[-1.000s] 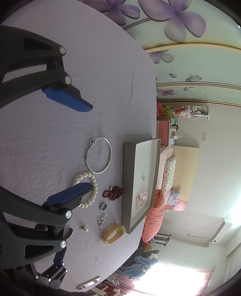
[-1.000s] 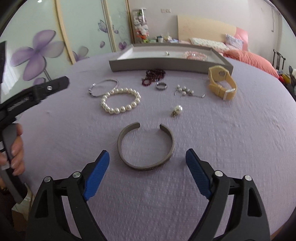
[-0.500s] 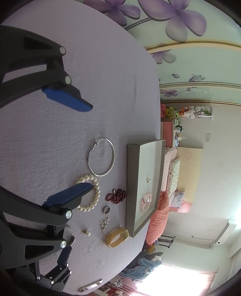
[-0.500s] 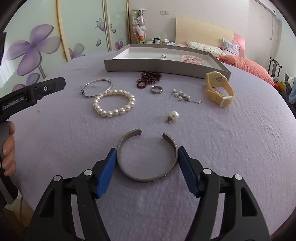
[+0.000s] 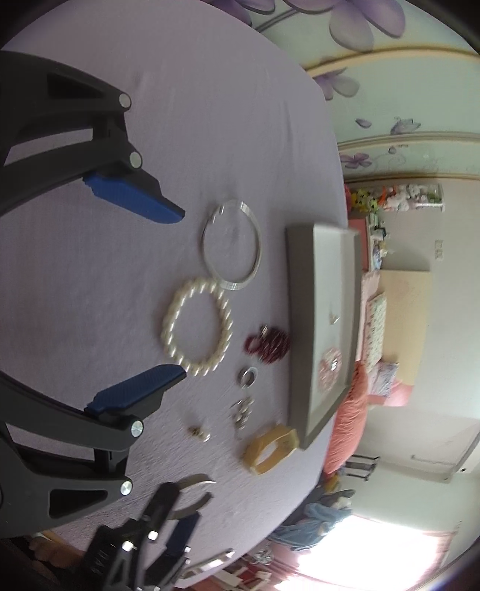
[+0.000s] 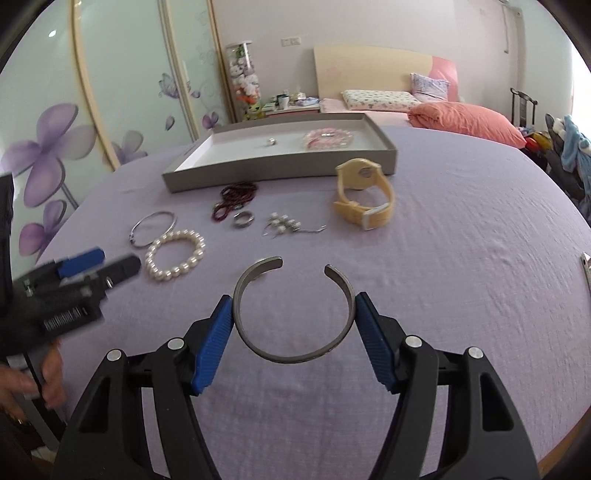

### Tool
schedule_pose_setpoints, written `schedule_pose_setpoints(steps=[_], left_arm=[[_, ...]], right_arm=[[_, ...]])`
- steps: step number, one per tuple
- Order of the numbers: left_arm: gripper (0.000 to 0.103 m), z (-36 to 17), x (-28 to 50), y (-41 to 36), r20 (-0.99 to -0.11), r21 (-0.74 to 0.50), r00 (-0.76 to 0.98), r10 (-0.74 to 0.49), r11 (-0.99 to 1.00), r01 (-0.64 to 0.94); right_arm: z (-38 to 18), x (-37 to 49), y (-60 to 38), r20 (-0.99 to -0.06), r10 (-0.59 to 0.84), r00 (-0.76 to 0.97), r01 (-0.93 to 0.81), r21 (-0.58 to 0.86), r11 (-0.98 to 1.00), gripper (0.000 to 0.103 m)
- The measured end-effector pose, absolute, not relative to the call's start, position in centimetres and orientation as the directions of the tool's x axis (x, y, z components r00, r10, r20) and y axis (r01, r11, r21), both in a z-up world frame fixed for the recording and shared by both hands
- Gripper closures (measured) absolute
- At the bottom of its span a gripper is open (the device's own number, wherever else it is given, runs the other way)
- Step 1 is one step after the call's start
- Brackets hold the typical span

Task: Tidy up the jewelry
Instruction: 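Grasp the pearl bracelet with the left tool while the right tool holds the cuff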

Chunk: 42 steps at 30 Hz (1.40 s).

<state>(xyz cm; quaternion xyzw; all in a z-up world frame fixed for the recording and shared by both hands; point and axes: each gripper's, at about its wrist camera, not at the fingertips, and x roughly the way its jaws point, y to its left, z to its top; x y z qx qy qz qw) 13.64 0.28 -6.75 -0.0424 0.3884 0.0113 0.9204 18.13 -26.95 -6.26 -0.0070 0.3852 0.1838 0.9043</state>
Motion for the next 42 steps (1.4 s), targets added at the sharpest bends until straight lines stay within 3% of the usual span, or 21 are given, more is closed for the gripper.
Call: schedule_pose_setpoints(steps=[2,8,10,17,19,33,42], left_arm=[[0.026,-7.1,14.3,-0.6,-0.727,-0.063,0.687,-0.003,0.996,-0.062],[0.05,-7.6,16.2,0.4,-0.75,-0.127,0.662,0.011,0.979,-0.16],[0.063,-8.2,16.8,0.5,-0.769,-0.141,0.639,-0.001,0.976,-0.168],[0.076,-8.3,17.5,-0.3,-0.778,-0.095,0.627,0.034,0.981,-0.171],[0.092,-8.3,17.8,-0.4,-0.782,-0.078,0.622,0.05,0.981,-0.177],[0.094,-7.6,16.0,0.4,-0.771,-0.098,0.637,0.002,0.988,-0.122],[0.094,-3.9,14.1,0.4,-0.699,-0.148,0.711,-0.079,0.988,-0.037]], right_arm=[[-6.1,18.5,-27.5,-0.697,0.324,0.639,-0.326,0.136,0.935,0.035],[-6.0,18.9,-28.0,-0.689,0.329,0.645,-0.332,0.135,0.934,0.035],[-6.0,18.9,-28.1,-0.688,0.332,0.646,-0.334,0.136,0.933,0.035],[-6.0,18.9,-28.0,-0.685,0.342,0.644,-0.34,0.144,0.929,0.035],[-6.0,18.8,-28.0,-0.684,0.343,0.644,-0.341,0.144,0.929,0.035],[-4.8,18.0,-28.1,-0.651,0.351,0.673,-0.358,0.129,0.925,0.035],[-3.6,18.0,-28.4,-0.62,0.357,0.699,-0.365,0.121,0.923,0.035]])
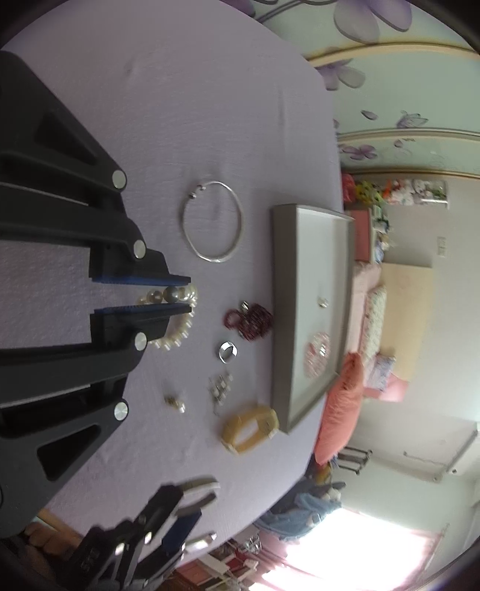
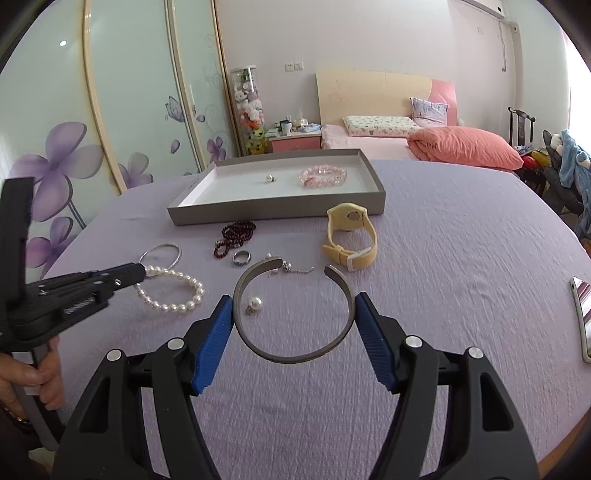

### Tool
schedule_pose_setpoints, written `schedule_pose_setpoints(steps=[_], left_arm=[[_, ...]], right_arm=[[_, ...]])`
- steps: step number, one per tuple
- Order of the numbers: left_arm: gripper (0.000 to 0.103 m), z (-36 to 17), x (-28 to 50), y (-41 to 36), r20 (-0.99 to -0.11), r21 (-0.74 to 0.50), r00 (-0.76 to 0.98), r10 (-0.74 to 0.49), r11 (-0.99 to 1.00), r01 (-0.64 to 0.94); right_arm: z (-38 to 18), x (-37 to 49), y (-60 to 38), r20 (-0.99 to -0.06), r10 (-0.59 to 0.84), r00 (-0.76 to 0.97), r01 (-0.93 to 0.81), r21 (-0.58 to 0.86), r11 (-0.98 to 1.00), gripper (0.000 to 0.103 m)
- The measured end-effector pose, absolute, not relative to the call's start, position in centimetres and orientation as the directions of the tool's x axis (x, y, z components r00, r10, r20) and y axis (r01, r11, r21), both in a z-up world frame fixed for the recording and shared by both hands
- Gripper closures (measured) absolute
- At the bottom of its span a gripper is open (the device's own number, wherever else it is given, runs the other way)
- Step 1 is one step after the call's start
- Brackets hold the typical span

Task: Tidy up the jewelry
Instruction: 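Grasp the pearl bracelet with the left tool while the right tool holds the cuff, then carry the cuff and pearl bracelet into the tray and release both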

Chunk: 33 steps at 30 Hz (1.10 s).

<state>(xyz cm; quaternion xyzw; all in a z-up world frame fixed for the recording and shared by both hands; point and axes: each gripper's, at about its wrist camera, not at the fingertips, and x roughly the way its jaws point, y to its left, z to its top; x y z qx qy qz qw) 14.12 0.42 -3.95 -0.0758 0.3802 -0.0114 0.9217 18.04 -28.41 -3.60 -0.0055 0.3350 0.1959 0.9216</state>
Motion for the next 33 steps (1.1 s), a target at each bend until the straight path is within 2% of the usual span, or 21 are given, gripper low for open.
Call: schedule_pose_setpoints(steps=[19,33], left_arm=[[0.094,1.6,13.1,1.3,-0.598,-0.167,0.794,-0.11,0.986,0.011],[0.094,3.9,16.4,3.0,-0.573,-0.18,0.813,-0.098,0.984,-0.009]], right_arm=[[-2.9,19.0,-27.2,-0.603,0.374,0.705,-0.394,0.105,0.913,0.035],[-0.8,22.1,-25.0,-0.582,0.377,0.721,-0.418,0.07,0.906,0.035]])
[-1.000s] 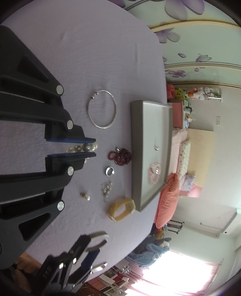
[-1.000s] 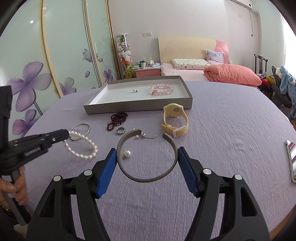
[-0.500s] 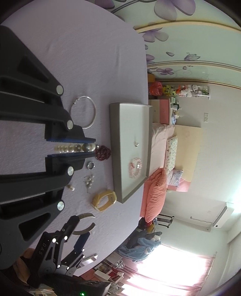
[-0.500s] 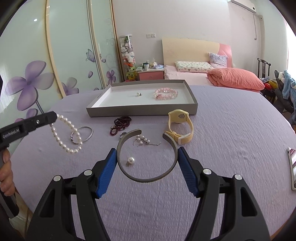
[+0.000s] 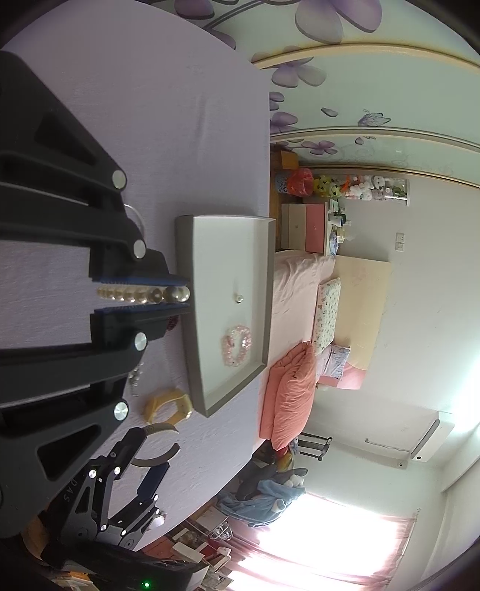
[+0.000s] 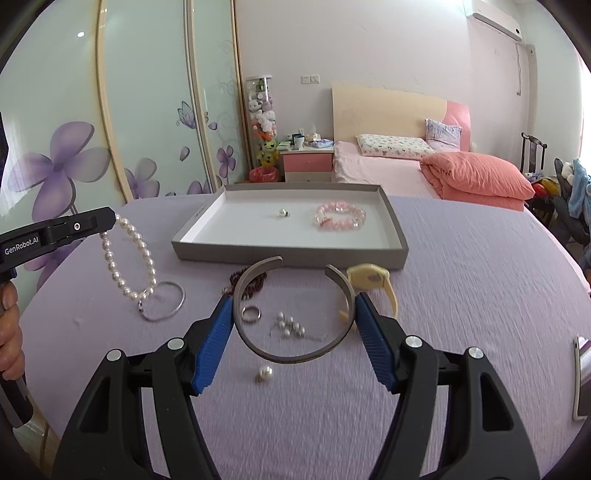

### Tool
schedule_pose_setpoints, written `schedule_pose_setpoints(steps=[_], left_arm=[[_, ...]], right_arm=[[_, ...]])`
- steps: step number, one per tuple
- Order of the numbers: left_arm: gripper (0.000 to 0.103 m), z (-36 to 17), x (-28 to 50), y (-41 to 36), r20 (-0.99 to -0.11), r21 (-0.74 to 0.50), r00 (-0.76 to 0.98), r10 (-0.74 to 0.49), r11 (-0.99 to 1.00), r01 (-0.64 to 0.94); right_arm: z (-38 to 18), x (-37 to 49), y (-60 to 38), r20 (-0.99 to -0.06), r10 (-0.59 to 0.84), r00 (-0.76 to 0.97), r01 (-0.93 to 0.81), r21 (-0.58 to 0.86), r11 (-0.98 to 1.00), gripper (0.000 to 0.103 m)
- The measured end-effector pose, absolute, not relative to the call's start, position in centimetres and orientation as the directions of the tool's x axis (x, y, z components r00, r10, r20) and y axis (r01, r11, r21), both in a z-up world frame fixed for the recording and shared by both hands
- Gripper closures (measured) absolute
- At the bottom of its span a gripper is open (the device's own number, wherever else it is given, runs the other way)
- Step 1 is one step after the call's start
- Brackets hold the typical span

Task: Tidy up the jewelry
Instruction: 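Carry the cuff and pearl bracelet into the tray and release both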

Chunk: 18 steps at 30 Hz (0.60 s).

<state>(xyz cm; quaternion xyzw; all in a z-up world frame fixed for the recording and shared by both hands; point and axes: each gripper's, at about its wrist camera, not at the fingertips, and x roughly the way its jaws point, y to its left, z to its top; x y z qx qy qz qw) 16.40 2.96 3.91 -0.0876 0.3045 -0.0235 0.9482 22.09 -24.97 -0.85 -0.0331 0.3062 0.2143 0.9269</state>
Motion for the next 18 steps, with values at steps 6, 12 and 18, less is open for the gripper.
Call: schedule_pose_setpoints(steps=[6,12,18], left_arm=[[0.094,5.1,19.9,3.0,-0.565,-0.172,0.819,-0.096,0.985,-0.004],[0.094,5.7,25.5,3.3,-0.574,-0.172,0.813,-0.094,0.985,-0.007],[0.094,4.9,30.8,3.2,-0.584,-0.17,0.806,-0.094,0.985,-0.009]], right_arm=[[0.5,24.9,-24.1,-0.569,0.364,0.737,-0.418,0.04,0.908,0.035],[1.9,29.4,-23.2,-0.55,0.349,0.759,-0.405,0.021,0.914,0.035],[2.2,35.3,-22.2,-0.541,0.346,0.766,-0.398,0.023,0.917,0.035]])
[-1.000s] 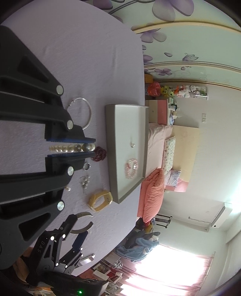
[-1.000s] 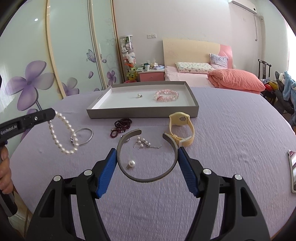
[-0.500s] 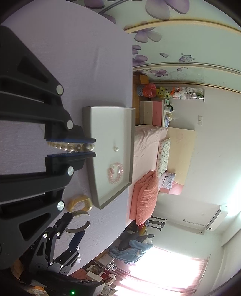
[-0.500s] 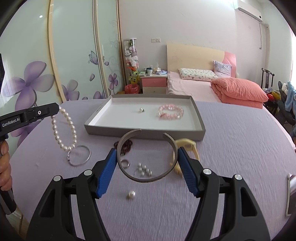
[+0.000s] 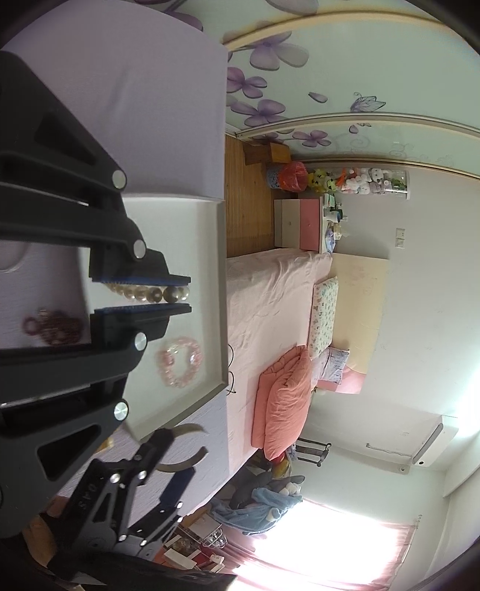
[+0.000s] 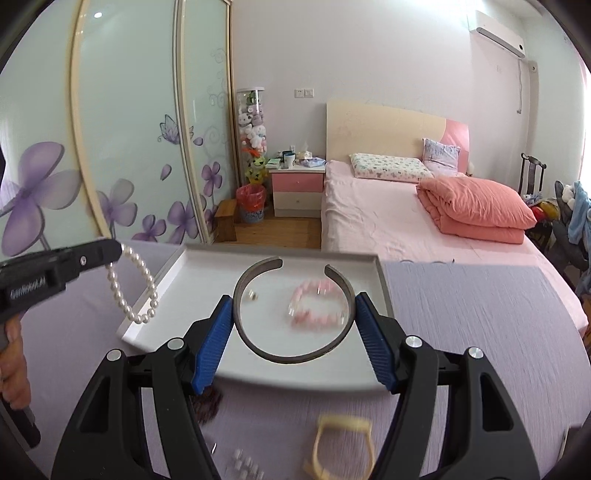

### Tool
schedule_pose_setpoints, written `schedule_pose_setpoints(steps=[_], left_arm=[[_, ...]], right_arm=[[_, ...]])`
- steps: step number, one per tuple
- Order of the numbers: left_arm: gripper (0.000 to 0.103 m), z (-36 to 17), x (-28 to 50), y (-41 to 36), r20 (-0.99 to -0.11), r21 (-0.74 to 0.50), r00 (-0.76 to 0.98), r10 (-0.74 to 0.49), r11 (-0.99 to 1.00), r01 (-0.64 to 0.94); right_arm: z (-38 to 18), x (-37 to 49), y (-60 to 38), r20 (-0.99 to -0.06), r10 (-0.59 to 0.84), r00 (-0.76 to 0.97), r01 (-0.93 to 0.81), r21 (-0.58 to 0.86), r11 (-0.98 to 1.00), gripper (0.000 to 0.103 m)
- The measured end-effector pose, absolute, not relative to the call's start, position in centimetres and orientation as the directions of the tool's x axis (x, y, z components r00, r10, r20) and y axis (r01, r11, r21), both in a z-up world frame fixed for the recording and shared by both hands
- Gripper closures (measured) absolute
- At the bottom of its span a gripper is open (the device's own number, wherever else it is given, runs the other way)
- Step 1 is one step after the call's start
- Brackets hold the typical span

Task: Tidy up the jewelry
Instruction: 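Carry the cuff and pearl bracelet into the tray and release both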

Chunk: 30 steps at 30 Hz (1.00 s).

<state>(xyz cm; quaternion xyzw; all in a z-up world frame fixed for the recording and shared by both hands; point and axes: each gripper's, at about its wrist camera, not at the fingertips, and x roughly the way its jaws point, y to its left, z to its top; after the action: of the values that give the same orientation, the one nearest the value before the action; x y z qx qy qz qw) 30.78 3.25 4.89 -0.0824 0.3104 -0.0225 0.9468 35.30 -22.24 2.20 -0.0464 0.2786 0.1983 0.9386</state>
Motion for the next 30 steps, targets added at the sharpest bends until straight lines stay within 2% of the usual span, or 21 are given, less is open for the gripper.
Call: schedule_pose_setpoints(steps=[13,30], left_arm=[[0.094,1.3,39.1,3.7,-0.632,-0.158,0.772,-0.068,0.987,-0.042],[0.091,-1.3,41.7,5.0,-0.671,-0.153,0.74,-0.037,0.984,-0.09]], right_arm=[[-1.2,42.0,-21.1,-0.623,0.33,0.709,-0.377,0.061,0.924,0.035],[-2.5,43.6,-20.7,-0.654,0.313,0.689,-0.363,0.062,0.93,0.035]])
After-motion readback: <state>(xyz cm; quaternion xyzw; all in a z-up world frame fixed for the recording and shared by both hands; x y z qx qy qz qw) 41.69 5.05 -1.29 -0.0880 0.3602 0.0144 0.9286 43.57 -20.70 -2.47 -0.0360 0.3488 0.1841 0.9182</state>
